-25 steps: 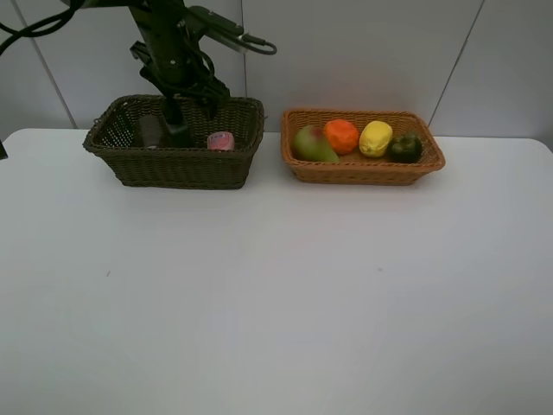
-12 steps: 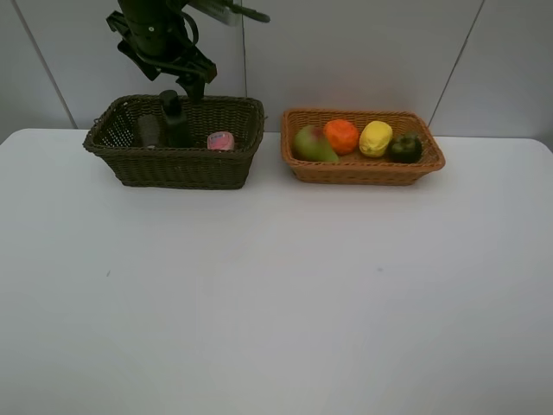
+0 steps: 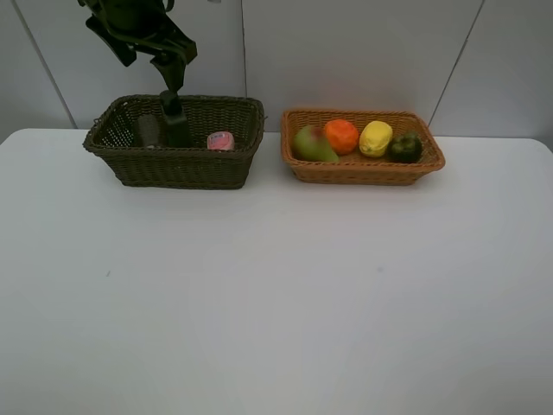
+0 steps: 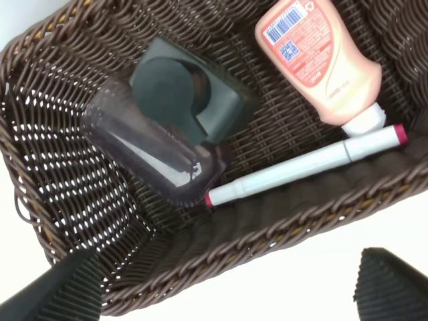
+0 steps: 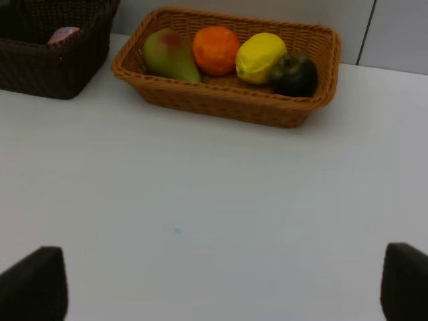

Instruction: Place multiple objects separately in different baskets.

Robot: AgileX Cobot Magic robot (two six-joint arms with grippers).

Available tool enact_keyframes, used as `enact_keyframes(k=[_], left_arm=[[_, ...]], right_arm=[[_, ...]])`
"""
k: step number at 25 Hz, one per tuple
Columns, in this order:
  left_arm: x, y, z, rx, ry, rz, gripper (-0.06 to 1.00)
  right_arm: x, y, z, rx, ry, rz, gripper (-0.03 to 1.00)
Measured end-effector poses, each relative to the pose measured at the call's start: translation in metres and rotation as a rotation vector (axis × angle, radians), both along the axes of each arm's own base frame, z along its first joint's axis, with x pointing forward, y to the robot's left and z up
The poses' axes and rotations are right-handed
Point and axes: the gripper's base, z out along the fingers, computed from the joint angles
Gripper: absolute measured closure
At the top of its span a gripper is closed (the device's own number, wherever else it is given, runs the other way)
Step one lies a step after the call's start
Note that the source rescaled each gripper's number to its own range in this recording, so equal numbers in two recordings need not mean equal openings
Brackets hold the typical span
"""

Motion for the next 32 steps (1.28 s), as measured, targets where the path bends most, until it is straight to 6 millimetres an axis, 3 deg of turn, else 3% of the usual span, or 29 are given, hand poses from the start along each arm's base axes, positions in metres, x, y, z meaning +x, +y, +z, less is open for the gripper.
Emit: enact_keyframes(k=[9,15,22,32], left_arm=[[-0.009,0.0,0.016,-0.053,-0.014,0.0,-0.06],[-0.032,0.005,0.041,-0.11,-0.035,-0.002,-0.06],[-0.083,0.026,0.063,-0.116,-0.039,0.009,-0.06],[-0.183,0.067,0.084,-0.154,-0.088,0.039,-0.06]], right_arm=[[0.0,0.0,0.0,0.0,0.0,0.0,-0.02],[0.0,0.0,0.0,0.0,0.0,0.0,-0.02],[0.0,0.0,0.0,0.0,0.0,0.0,-0.02],[0.0,0.0,0.0,0.0,0.0,0.0,-0.02]])
